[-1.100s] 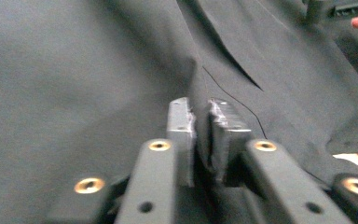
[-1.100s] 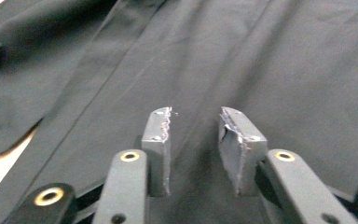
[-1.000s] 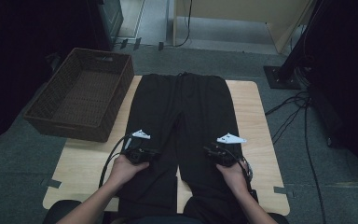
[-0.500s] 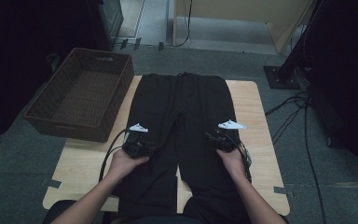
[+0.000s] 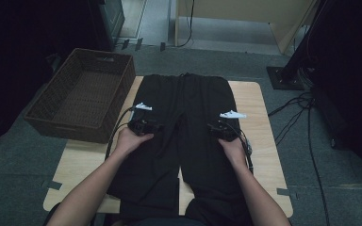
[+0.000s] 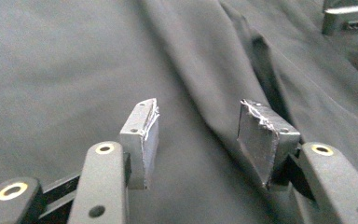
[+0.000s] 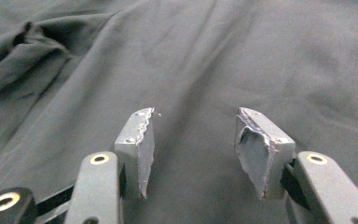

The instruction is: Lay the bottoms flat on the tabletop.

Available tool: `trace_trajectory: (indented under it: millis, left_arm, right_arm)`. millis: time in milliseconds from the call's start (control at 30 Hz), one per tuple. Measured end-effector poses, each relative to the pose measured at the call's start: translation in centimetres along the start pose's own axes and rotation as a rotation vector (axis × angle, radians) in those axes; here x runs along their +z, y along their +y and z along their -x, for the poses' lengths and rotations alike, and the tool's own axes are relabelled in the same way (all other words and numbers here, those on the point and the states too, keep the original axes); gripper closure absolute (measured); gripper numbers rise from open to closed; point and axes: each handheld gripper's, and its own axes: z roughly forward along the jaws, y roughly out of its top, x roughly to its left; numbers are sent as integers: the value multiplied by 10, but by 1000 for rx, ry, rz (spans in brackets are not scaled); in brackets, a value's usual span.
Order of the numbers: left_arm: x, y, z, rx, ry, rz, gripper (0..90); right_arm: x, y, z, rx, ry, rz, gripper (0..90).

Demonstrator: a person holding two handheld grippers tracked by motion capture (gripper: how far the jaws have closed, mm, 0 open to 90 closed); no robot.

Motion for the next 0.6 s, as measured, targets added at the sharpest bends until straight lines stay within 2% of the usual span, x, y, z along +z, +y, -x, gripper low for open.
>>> trace_trajectory:
  millis: [67,233,333,400,500,600]
  left_arm:
    - [5,5,-5,-15,4,1,467]
    - [18,14,-13,2,59,-12,451]
    - [24,14,-15,10,84,-15,438]
    - [27,14,-17,-10,80,-14,434]
    - [32,11,-16,16,96,-39,425]
    - [33,11,-16,11,100,-38,421]
  right_arm:
    - [5,3,3,3,0,0,465]
    - [18,13,9,34,-11,7,442]
    - [26,15,9,24,-23,-9,432]
    - [31,16,9,17,-35,-21,430]
    - [35,14,7,16,-42,-21,430]
    - [36,14,5,-6,-58,-20,433]
